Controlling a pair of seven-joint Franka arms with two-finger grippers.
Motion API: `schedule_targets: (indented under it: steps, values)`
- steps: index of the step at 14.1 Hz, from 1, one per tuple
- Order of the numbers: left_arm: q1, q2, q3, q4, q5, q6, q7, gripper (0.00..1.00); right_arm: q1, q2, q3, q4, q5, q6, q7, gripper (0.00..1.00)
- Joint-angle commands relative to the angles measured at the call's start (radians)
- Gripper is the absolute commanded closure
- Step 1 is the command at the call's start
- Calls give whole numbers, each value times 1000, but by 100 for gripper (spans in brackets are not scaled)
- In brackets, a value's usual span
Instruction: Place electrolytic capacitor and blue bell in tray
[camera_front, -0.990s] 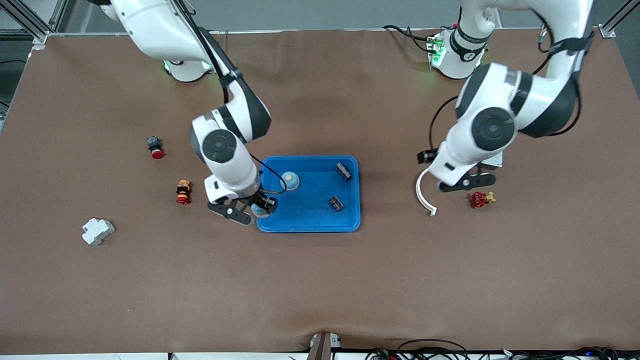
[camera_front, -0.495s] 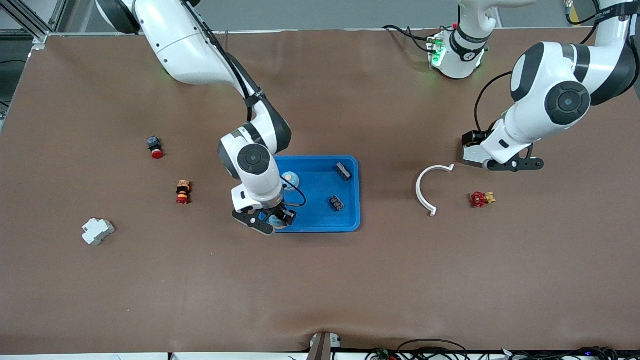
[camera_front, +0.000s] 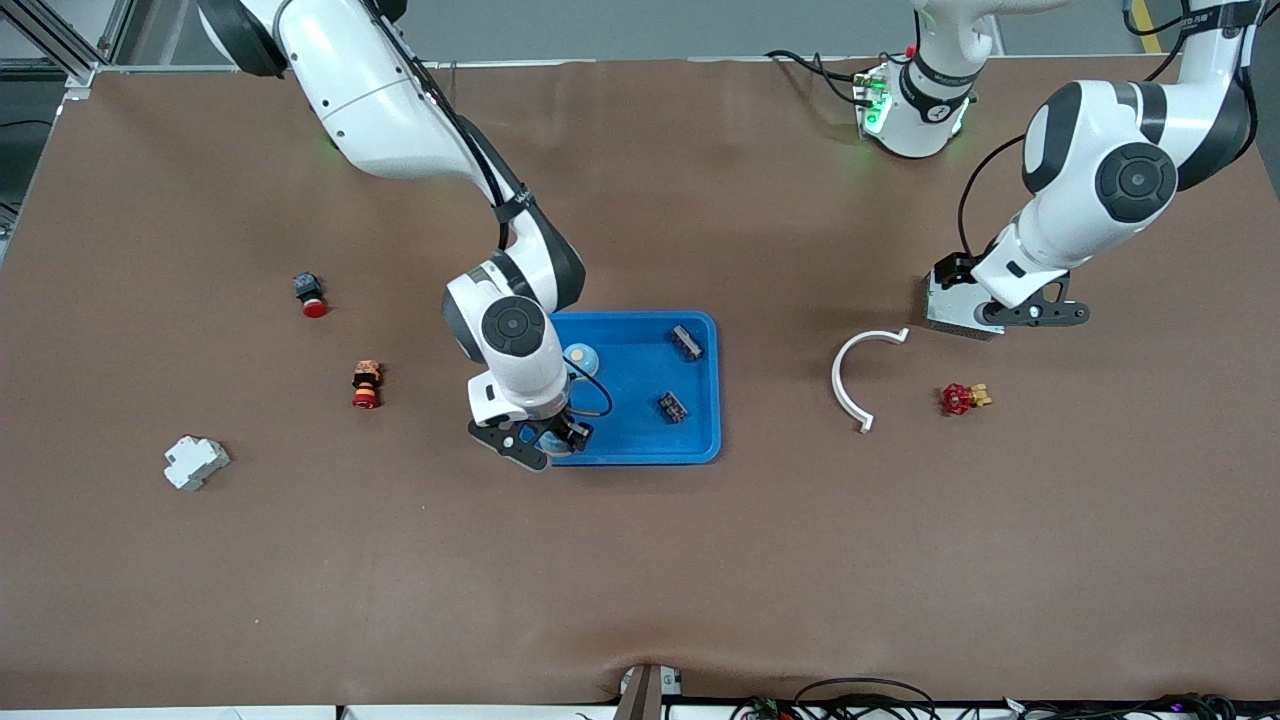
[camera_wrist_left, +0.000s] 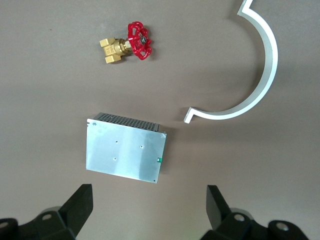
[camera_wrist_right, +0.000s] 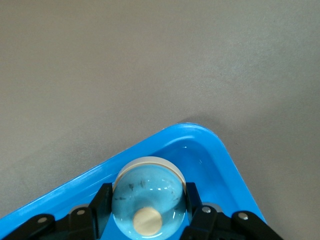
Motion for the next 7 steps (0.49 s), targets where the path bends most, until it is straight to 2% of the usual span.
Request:
schedule_targets:
  steps: [1,7]
  values:
    - [6,-37,-5,-41,-19,37,20,0,12,13,8,18,22,-14,24,100]
    - [6,-65,-5,-105,-19,117,20,0,37,13,30,13,50,-48,24,100]
